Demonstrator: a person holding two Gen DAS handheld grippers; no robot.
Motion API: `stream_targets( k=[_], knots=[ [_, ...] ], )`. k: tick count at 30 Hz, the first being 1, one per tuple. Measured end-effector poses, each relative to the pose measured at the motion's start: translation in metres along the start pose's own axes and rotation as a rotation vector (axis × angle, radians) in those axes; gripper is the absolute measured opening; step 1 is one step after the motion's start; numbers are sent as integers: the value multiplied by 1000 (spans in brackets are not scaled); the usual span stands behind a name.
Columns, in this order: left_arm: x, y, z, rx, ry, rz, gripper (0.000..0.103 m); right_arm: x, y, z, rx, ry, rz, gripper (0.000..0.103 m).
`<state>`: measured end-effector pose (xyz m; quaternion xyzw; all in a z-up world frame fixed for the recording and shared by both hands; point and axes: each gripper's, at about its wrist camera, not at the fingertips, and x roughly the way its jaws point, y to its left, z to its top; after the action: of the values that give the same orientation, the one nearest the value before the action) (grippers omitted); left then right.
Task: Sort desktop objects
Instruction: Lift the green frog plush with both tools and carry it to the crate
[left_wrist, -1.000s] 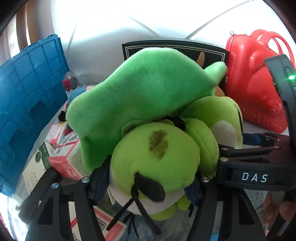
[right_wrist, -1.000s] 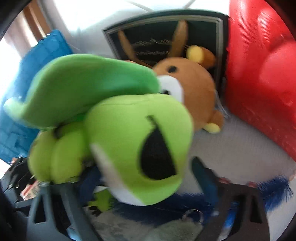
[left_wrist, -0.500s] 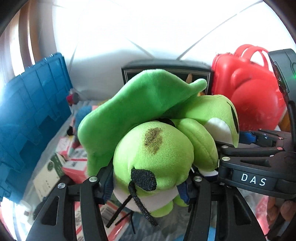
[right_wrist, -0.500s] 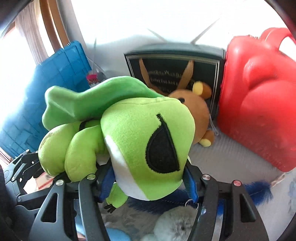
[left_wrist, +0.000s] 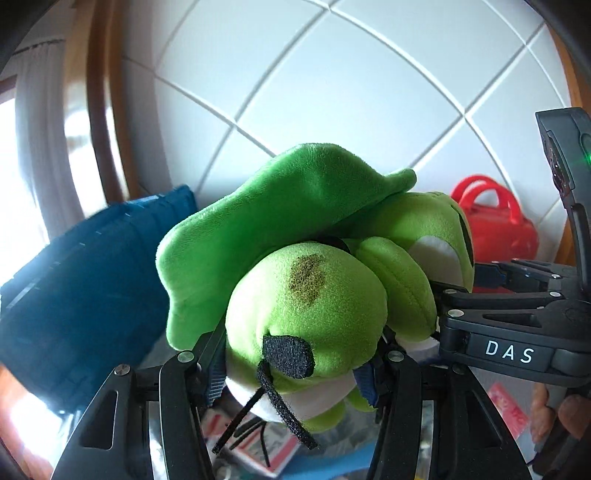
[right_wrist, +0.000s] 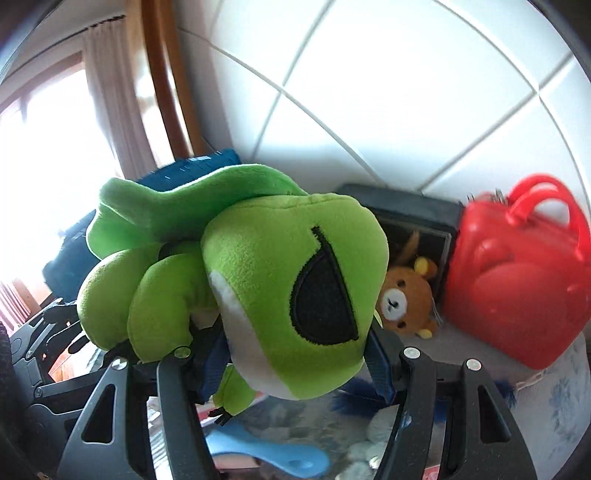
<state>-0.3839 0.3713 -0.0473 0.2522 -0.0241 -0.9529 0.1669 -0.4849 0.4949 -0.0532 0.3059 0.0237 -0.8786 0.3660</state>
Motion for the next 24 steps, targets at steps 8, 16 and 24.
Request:
stream_targets(
  k=[8,16,24],
  knots=[
    [-77,60,5,-29,-81,81,57,-45,85,11,-68,-89,62,63],
    [-116,156,-1,-26,-165,38,57,-60,184,17,-82,-165,21,63],
    [-145,266,4,47,-238,-8,57,-60,295,30,-48,-258,-36,63]
  ],
)
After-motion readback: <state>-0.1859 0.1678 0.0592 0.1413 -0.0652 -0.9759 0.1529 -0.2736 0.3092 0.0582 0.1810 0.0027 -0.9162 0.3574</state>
